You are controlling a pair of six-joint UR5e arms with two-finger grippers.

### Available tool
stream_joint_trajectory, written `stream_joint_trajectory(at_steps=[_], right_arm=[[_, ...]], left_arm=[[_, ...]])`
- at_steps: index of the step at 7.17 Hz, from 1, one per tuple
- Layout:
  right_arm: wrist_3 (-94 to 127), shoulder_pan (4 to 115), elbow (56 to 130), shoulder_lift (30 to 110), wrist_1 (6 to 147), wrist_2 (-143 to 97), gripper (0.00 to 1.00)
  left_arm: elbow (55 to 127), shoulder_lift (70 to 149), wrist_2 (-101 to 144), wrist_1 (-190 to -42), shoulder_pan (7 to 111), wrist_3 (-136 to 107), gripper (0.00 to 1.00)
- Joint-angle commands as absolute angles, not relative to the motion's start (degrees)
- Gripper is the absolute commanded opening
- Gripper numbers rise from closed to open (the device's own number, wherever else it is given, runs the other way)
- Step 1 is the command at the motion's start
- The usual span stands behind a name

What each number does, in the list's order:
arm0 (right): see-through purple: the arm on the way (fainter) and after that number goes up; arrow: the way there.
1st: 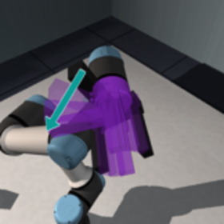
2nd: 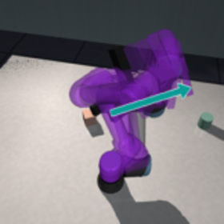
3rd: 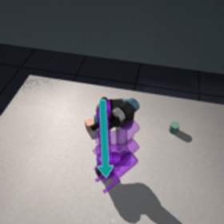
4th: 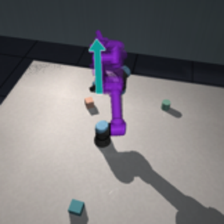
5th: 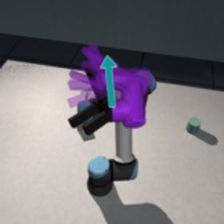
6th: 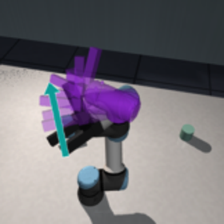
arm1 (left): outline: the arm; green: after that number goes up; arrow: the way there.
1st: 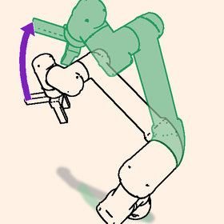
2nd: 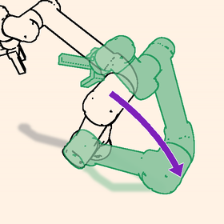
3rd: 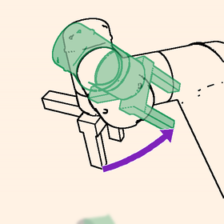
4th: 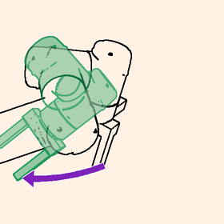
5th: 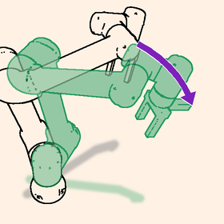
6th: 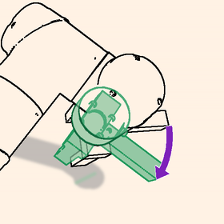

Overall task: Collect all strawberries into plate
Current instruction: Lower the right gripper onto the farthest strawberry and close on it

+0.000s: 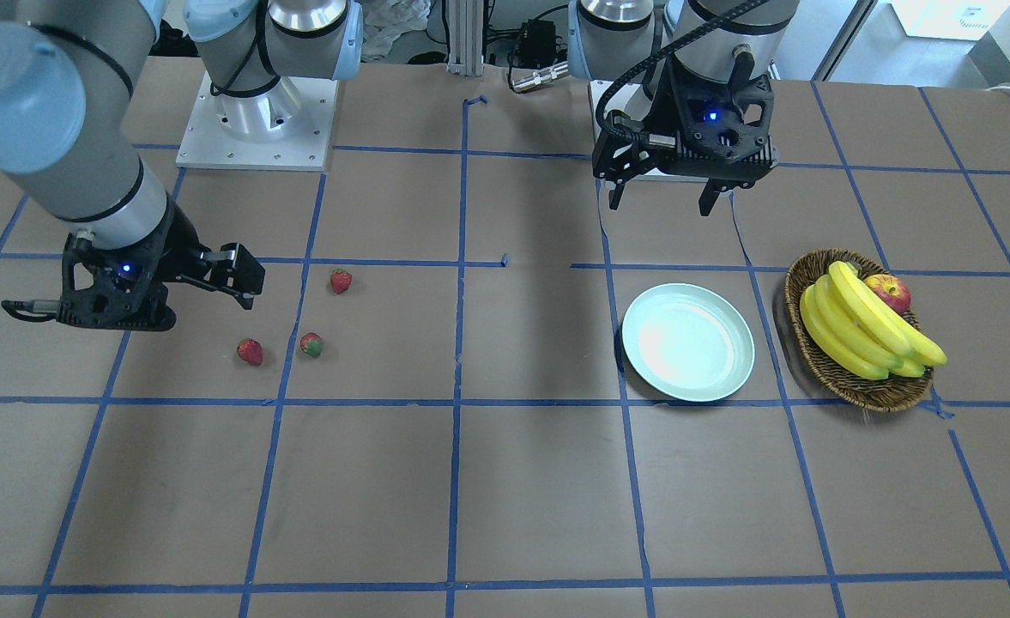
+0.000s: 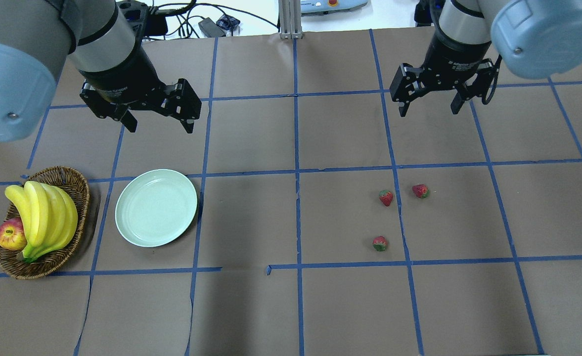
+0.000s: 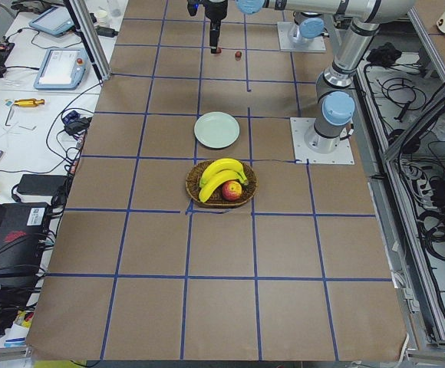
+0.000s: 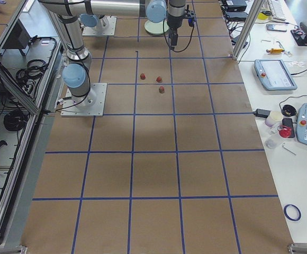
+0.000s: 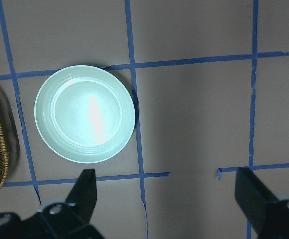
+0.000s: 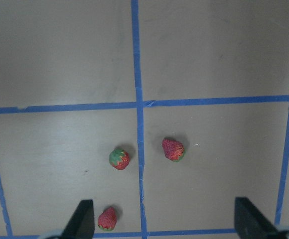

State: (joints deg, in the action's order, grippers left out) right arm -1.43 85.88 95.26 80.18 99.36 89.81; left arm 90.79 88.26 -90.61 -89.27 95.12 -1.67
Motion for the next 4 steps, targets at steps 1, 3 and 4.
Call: stream_joint_trajectory(at_steps=[1, 3, 4], right_arm=[[-1.58, 84.73, 105.60, 75.70, 114.80, 89.91, 1.00], [-6.99, 83.33, 112.56, 74.09, 120.32, 93.31, 1.00], [-8.25, 82.36, 115.63, 74.00, 123.80, 93.25, 1.00]], left_arm=[[91.66, 88.16, -90.62, -89.21, 95.19, -1.67, 1.00], [91.67, 88.15, -90.62, -89.21, 95.19, -1.67, 1.00], [91.67, 88.15, -90.62, -89.21, 95.19, -1.67, 1.00]])
